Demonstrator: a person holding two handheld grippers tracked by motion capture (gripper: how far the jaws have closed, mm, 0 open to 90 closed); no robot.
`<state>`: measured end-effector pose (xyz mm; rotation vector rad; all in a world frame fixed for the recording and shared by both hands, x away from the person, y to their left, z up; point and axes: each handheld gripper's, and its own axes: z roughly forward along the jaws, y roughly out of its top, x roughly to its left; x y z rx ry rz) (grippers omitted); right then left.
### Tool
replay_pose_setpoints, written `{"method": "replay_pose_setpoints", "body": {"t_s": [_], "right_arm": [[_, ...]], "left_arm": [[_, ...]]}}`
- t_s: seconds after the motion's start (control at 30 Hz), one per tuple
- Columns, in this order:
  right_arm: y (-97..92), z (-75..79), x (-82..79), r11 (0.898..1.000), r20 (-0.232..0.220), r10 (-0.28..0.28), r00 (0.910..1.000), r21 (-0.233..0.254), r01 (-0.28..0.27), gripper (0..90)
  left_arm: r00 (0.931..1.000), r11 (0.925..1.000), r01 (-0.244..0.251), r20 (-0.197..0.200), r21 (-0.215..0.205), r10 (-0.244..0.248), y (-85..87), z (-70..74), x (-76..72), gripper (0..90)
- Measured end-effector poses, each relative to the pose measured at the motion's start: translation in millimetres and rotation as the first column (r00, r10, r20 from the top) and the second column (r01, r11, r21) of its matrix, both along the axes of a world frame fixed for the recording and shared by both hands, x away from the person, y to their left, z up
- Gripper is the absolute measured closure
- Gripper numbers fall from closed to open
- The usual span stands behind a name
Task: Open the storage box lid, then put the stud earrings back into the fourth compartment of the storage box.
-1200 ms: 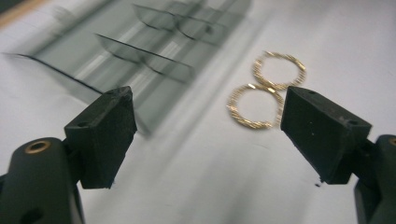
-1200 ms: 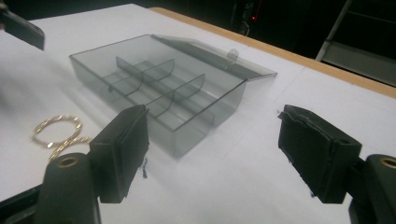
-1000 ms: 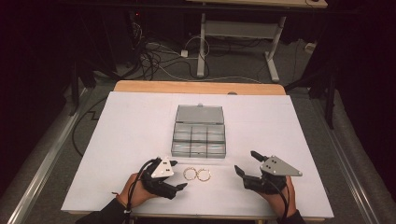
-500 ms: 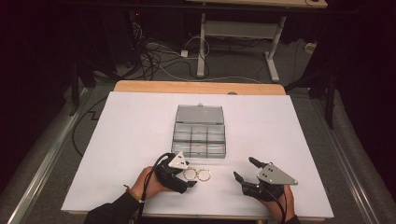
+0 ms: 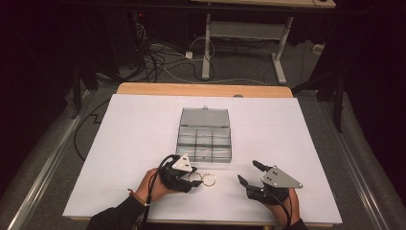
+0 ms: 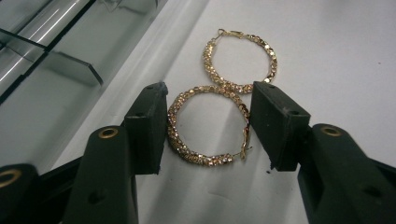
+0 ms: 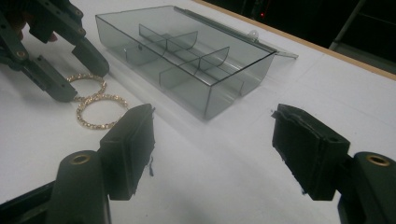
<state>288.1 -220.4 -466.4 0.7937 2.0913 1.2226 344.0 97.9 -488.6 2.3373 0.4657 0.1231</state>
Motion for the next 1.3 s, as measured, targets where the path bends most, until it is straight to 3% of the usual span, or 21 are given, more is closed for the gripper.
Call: {"method": "replay_pose_setpoints", "body": {"t_s": [0.17,0.23,0.43,0.63,0.8,1.03,1.3], "right_arm": [[-1.6,0.5,1.3,1.0,-0.001,0.001,1.0,0.007,-0.001,29.7],[-2.1,0.4,1.4,1.0,-0.005,0.009,0.9999,0.007,-0.009,29.9],[-4.7,3.2,-2.3,1.0,0.006,0.018,0.9998,0.015,-0.018,30.4],[-8.5,4.9,0.2,1.0,0.008,0.008,0.9999,0.021,-0.008,27.9],[-12.3,2.6,0.6,1.0,-0.002,-0.01,0.9999,0.022,0.01,25.3],[-11.8,3.1,0.3,1.0,-0.012,-0.024,0.9996,0.014,0.024,23.5],[-9.8,0.6,2.8,1.0,-0.01,-0.012,0.9999,-0.011,0.012,23.5]], "left_arm": [[0.9999,1.0,0.003,0.017,0.005,-0.003,0.2,0.5,-2.2,46.6],[0.9999,0.9999,-0.006,0.015,-0.014,0.006,0.0,-0.3,-4.8,46.7],[0.9979,0.9991,0.035,0.053,0.022,-0.037,3.9,2.2,-8.5,46.8],[0.9956,0.9988,0.028,0.088,0.04,-0.031,8.9,2.7,-15.3,46.8],[0.9944,0.9992,0.023,0.102,0.033,-0.026,12.2,5.1,-17.0,46.8],[0.9885,0.9996,0.009,0.151,0.026,-0.012,15.8,12.8,-22.5,46.8],[0.987,0.9999,0.01,0.16,0.007,-0.011,18.2,14.9,-19.6,46.8]]}}
